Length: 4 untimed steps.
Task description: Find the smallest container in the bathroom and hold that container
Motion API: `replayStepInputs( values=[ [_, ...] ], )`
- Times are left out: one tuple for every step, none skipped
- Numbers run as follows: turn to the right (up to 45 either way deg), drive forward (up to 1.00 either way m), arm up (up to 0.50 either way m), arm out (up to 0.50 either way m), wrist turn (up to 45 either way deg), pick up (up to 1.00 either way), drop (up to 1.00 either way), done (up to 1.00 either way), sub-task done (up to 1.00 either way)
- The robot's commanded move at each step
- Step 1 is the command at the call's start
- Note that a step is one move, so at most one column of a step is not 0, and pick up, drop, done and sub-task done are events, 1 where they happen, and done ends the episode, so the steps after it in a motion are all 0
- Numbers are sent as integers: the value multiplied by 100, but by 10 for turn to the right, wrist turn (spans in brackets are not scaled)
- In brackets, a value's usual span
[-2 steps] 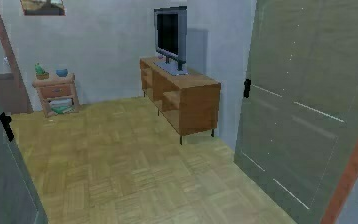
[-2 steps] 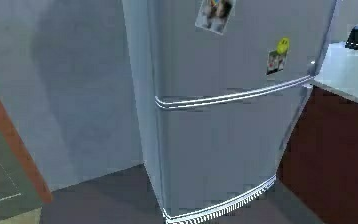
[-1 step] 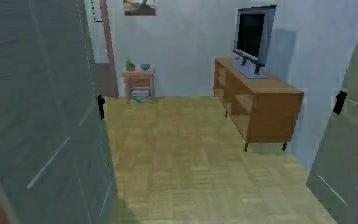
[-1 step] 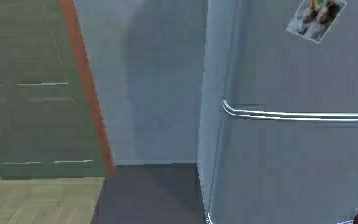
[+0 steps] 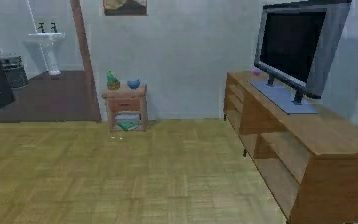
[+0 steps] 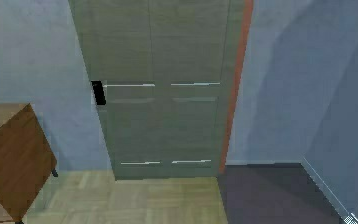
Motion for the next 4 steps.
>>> replayStepInputs(
  values=[
    [0,65,0,0,0,0,0,0,0],
    [-450,0,0,0,0,0,0,0,0],
    [-30,0,0,0,0,0,0,0,0],
    [450,0,0,0,0,0,0,0,0]
  ],
)
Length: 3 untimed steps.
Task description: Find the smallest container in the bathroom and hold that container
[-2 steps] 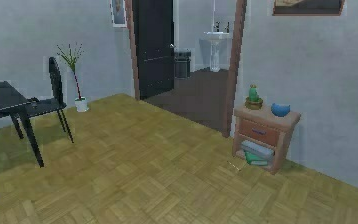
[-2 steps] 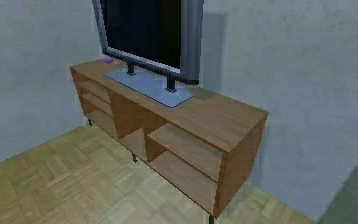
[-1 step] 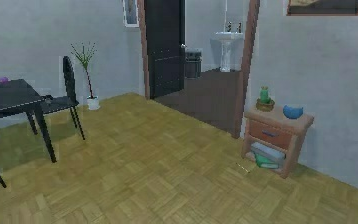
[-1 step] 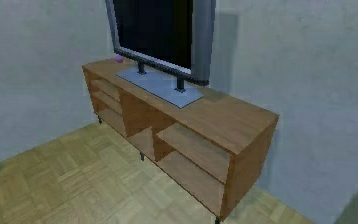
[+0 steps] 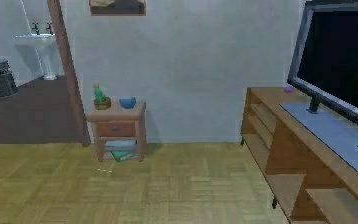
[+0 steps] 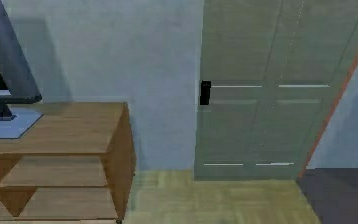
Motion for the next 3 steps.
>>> replayStepInputs(
  values=[
    [420,0,0,0,0,0,0,0,0],
    [0,20,0,0,0,0,0,0,0],
    [-450,0,0,0,0,0,0,0,0]
  ],
)
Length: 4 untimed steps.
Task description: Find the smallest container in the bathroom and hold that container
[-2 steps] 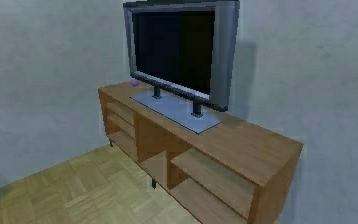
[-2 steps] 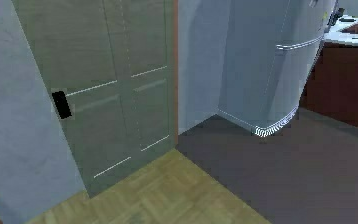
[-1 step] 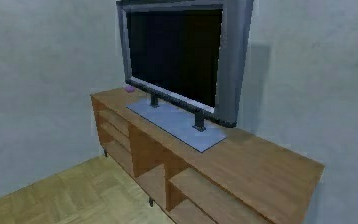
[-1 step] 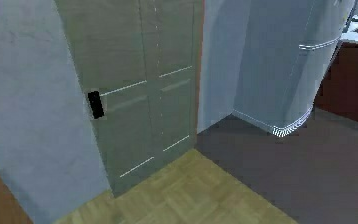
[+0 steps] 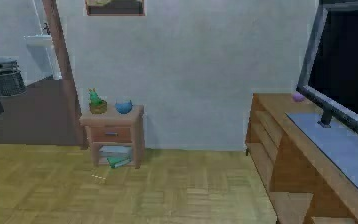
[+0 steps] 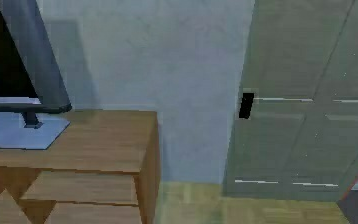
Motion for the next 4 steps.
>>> replayStepInputs(
  values=[
    [-450,0,0,0,0,0,0,0,0],
    [-120,0,0,0,0,0,0,0,0],
    [0,30,0,0,0,0,0,0,0],
    [60,0,0,0,0,0,0,0,0]
  ],
)
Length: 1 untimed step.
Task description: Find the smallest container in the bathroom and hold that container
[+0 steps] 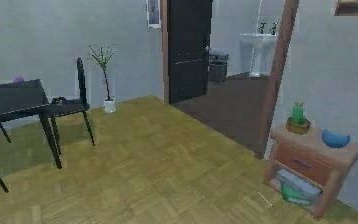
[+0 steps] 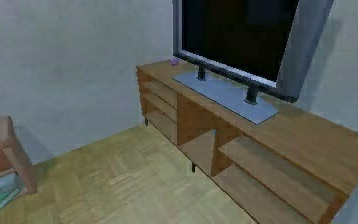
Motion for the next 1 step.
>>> replayStepInputs(
  values=[
    [0,100,0,0,0,0,0,0,0]
  ],
)
